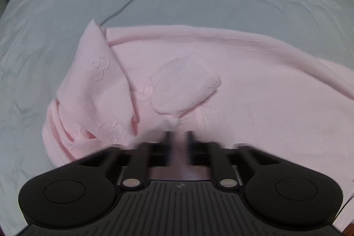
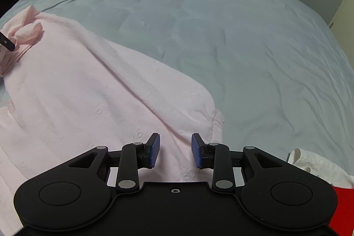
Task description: Fold clothes
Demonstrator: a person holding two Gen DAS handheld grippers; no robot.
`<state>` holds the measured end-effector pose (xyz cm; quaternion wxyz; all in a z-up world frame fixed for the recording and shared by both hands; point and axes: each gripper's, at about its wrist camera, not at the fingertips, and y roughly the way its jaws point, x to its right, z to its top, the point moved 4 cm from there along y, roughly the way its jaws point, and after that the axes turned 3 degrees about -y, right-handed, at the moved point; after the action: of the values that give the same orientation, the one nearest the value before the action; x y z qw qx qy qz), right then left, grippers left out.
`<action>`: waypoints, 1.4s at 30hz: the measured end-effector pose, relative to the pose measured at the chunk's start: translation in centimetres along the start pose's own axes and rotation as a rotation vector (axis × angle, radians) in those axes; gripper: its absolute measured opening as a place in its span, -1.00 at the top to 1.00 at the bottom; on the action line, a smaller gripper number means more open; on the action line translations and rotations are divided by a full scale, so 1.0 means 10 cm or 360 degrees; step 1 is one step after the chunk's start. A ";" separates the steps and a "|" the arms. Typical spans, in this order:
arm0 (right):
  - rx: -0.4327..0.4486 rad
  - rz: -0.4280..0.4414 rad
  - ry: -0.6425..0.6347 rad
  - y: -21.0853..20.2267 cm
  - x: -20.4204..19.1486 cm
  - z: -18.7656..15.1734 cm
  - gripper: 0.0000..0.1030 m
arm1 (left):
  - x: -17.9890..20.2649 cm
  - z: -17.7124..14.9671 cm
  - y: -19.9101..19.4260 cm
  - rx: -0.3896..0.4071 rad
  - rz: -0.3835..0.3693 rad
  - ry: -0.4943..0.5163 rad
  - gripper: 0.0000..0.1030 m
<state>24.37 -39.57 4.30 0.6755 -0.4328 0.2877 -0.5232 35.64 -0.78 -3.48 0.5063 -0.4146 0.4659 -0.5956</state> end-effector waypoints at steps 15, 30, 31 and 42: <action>-0.0015 -0.0030 -0.0024 0.00 -0.06 0.02 0.42 | -1.35 0.21 -1.03 0.0399 0.0260 -0.0319 1.00; -0.0099 -0.0100 -0.0101 0.11 -0.18 0.14 0.42 | -3.51 -0.47 -1.23 0.0557 0.0581 -0.1297 0.99; -0.0100 -0.0105 -0.0101 0.11 -0.18 0.14 0.42 | -3.53 -0.48 -1.20 0.0551 0.0585 -0.1310 0.96; -0.0141 -0.0138 -0.0136 0.16 -0.24 0.20 0.42 | -3.72 -0.67 -0.98 0.0173 0.0848 -0.1246 0.53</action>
<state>26.08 -36.63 3.68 0.6440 -0.4961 0.2625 -0.5198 32.37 37.47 3.73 0.7998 -0.4469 0.2985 -0.2673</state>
